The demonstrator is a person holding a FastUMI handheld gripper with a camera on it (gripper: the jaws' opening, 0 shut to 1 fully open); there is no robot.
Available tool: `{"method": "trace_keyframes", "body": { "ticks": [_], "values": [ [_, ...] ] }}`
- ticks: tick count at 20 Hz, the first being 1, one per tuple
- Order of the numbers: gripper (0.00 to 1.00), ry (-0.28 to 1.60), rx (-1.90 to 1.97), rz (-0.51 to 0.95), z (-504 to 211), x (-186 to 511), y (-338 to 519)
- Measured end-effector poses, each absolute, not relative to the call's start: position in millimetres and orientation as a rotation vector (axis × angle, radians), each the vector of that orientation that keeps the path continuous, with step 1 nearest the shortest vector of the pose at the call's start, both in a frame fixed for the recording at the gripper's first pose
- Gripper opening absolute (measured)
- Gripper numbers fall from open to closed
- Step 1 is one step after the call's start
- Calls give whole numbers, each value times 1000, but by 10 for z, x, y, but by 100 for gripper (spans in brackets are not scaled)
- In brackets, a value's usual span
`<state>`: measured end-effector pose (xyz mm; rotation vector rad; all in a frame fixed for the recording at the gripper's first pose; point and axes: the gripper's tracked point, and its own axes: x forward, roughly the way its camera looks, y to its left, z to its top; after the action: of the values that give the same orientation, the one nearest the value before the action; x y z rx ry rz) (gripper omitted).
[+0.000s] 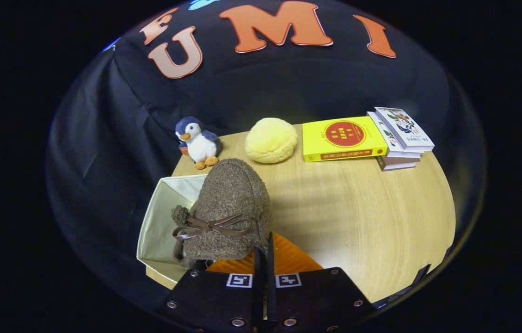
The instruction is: Open the storage box then place both shoes into the box .Put the left shoe in first, then the right shoe, with the right side of both shoes facing outward in a uniform manner.
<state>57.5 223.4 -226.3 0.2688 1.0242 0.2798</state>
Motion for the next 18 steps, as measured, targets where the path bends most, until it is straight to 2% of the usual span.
{"method": "trace_keyframes", "body": {
  "ticks": [5,13,16,18],
  "values": [
    [4,1012,258,313,-2122,591,2828],
    [4,1046,286,288,-2307,600,3457],
    [11,1041,284,267,-2419,571,3544],
    [20,1049,300,276,-2447,499,3598]
  ]
}}
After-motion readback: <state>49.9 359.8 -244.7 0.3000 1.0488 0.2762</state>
